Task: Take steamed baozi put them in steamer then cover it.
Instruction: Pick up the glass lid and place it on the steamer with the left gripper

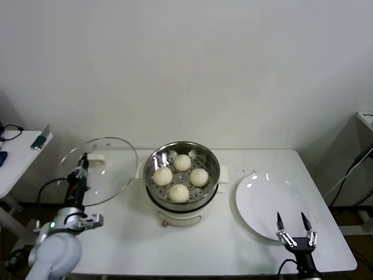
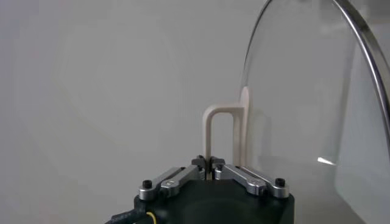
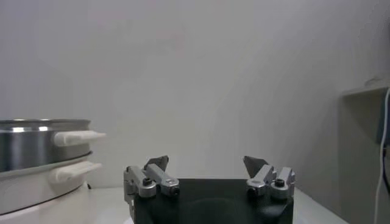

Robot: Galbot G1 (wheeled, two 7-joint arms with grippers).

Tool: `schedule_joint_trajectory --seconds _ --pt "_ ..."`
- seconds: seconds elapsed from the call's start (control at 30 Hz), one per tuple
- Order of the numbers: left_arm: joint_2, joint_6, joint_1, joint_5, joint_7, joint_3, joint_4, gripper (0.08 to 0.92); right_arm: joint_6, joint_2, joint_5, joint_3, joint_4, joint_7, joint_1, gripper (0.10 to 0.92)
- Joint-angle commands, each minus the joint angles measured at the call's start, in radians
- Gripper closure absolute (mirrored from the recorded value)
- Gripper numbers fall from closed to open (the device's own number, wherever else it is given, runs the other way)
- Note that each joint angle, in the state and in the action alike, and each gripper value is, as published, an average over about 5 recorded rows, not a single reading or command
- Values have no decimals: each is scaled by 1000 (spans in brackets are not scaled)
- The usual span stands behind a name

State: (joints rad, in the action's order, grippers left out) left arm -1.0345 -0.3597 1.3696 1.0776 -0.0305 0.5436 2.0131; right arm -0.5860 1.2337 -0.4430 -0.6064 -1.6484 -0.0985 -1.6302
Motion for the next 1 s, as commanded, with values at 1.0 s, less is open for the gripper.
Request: schedule_joint_trajectory --seconds 1.0 --pt "-484 -366 -350 512 353 -651 -23 868 -32 29 31 -5 19 61 53 203"
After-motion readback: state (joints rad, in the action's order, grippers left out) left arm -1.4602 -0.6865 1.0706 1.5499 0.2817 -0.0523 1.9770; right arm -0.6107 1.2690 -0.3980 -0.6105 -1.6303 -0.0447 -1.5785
